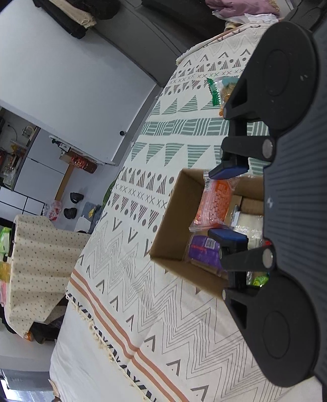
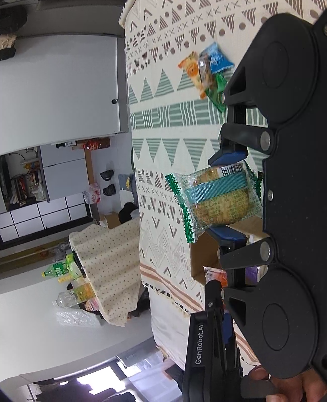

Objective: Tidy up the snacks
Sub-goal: 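Carry both packs over the box and open both grippers to drop them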

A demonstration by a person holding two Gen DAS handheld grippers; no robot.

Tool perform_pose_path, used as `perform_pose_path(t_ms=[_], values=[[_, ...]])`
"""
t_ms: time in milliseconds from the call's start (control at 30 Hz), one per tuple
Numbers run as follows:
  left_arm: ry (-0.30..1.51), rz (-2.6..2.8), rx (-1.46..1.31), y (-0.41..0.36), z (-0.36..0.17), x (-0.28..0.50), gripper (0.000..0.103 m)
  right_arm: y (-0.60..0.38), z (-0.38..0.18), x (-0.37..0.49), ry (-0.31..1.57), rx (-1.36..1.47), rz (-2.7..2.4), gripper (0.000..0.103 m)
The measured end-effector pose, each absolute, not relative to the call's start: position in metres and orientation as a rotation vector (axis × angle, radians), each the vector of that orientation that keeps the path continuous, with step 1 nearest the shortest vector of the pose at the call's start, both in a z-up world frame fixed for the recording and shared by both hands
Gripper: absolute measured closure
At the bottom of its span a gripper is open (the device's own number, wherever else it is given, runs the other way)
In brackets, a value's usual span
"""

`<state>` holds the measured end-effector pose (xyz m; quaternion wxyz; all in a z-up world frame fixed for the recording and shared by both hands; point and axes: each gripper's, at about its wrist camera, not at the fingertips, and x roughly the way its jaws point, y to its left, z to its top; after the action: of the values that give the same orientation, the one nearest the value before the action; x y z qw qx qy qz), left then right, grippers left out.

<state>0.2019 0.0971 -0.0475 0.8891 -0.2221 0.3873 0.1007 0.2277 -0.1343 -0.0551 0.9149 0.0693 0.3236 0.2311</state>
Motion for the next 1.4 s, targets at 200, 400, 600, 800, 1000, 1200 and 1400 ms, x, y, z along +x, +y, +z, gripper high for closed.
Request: perform_pose_path(t_ms=[200, 400, 600, 800, 1000, 1200, 1400], values=[[0.821, 0.213, -0.499, 0.114, -0.058, 0.211, 0.062, -0.114, -0.059, 0.233, 0.681, 0.151, 0.502, 0.054], [0.82, 0.201, -0.541, 0.126, -0.065, 0.222, 0.06, -0.098, -0.065, 0.24, 0.7, 0.165, 0.532, 0.054], [0.803, 0.246, -0.59, 0.14, -0.069, 0.225, 0.05, -0.086, -0.068, 0.247, 0.717, 0.158, 0.534, 0.054], [0.817, 0.278, -0.589, 0.15, -0.072, 0.221, 0.045, -0.069, -0.068, 0.255, 0.729, 0.163, 0.56, 0.051], [0.82, 0.304, -0.581, 0.152, -0.068, 0.217, 0.028, -0.07, -0.066, 0.252, 0.717, 0.157, 0.547, 0.037], [0.83, 0.296, -0.56, 0.143, -0.067, 0.213, 0.019, -0.099, -0.061, 0.242, 0.71, 0.173, 0.501, 0.032], [0.842, 0.284, -0.515, 0.122, -0.062, 0.209, 0.018, -0.131, -0.06, 0.235, 0.704, 0.199, 0.458, 0.028]])
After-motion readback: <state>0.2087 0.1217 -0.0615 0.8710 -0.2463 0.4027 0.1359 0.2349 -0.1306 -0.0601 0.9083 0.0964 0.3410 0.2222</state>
